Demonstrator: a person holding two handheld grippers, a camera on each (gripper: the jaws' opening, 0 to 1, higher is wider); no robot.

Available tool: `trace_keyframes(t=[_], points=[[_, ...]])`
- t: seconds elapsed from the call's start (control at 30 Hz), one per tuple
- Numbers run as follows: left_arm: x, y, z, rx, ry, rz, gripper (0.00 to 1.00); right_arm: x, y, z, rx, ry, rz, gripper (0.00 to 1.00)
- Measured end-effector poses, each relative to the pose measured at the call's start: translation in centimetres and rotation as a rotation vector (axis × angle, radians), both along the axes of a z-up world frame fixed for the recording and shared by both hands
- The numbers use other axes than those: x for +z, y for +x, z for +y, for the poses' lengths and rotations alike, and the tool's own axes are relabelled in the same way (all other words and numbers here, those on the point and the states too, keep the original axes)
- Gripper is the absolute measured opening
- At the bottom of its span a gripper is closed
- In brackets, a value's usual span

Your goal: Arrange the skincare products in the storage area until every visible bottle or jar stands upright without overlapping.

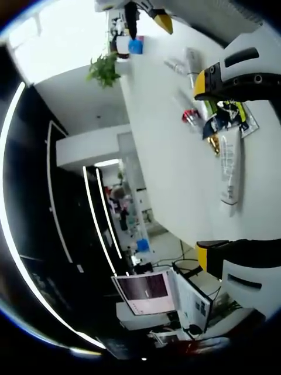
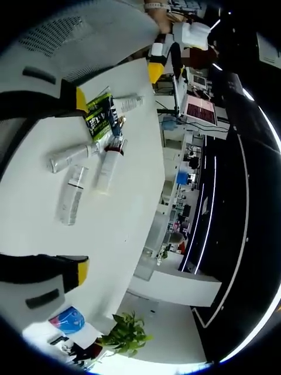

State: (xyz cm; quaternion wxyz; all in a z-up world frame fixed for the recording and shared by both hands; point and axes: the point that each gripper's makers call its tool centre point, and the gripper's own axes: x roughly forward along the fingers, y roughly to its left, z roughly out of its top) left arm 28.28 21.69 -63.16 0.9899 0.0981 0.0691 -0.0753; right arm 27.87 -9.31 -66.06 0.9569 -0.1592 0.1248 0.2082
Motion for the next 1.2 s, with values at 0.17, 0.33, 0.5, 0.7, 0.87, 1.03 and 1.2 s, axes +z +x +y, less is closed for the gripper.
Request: trace_keyframes(t=[0.17,0.33,0.5,0.7,0.87,1.03,1.2], points=[[0.00,0.04,-0.19,-0.011,0.008,-0.001,0.97,-0.02,-0.02,-0.03,-0.005,-0.003,0.004,0.99],[0.04,0.01,-0.15,-0.008,0.005,-0.002,0.97,-0.13,-0.01,0.05,-0.004,-0.002,0.011,0.99],[0.12,0.06,-0.01,-0.001,-0.010,-0.006,0.96,-0.28,0.04,0.06,-0.005,-0.010,0.018,0.99],[0.02,0.04,-0.07,-0.005,-0.008,0.000,0.92,-0.26,0.05,0.26,0.006,-0.008,0.018,0.99],[0.03,0.03,-0.21,-0.012,-0.013,0.000,0.92,-0.19,0.08,0.18,0.000,-0.007,0.014,0.99],[-0.09,0.03,-0.30,-0.019,-0.010,0.004,0.91,-0.36,0.07,0.13,-0.001,-0.018,0.021,0.99],[-0.05,0.02,-0.46,-0.030,-0.016,0.001,0.92,-0.39,0.03,0.14,0.000,-0.019,0.022,0.99]])
